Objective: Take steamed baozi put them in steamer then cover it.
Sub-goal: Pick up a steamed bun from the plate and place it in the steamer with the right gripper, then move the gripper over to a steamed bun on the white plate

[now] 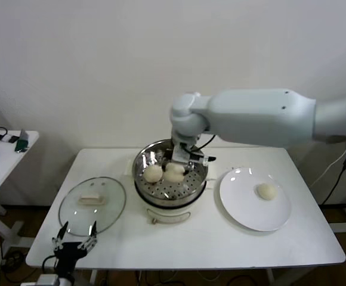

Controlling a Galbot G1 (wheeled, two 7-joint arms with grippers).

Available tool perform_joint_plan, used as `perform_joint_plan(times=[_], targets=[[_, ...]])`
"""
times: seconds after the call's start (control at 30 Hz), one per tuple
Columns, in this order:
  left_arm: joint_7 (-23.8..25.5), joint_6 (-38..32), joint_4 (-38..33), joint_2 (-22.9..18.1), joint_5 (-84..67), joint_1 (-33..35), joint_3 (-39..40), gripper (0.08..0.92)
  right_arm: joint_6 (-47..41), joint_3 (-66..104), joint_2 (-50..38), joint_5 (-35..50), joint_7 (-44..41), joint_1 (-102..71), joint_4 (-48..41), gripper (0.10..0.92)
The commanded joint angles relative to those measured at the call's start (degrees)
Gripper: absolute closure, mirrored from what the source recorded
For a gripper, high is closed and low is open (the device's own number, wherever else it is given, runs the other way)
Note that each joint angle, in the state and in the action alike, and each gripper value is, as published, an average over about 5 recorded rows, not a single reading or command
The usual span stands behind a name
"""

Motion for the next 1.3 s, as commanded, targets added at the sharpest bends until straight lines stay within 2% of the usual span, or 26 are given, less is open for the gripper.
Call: perform_joint_plan(times=[0.03, 0.57, 0.73, 0.97, 1.17, 1.3], targets=[[-0.01, -0.02, 0.09, 0.07, 0.19, 0.1, 0.06, 0.177, 0.29, -0.79, 5.62, -3.89, 1.0, -6.6, -3.58, 0.347], [0.0, -0.03, 0.52, 0.41, -0.14, -0.13, -0.05, 0.177, 0.66, -1.25, 6.48, -4.26, 0.14, -8.54, -6.97, 0.338], [0.0, 0.03, 0.45, 0.42, -0.13, -0.1, -0.07, 0.177, 0.75, 0.16, 5.54, -2.96, 0.54, -7.64, -7.14, 0.236], [0.11, 0.17, 0.18, 0.27, 0.28, -0.21, 0.23, 0.177, -0.54, -0.97, -0.85, 9.9, -5.11, 1.14, -8.11, 0.203], [0.15, 0.19, 0.19, 0.36, 0.48, -0.49, 0.53, 0.177, -7.51, -6.09, -13.78, 22.34, -7.25, 8.25, -12.72, 0.202], [0.19, 0.15, 0.12, 0.36, 0.3, -0.92, 0.92, 0.177, -10.8, -11.29, -22.0, 25.91, -7.52, 9.4, -16.56, 0.203]])
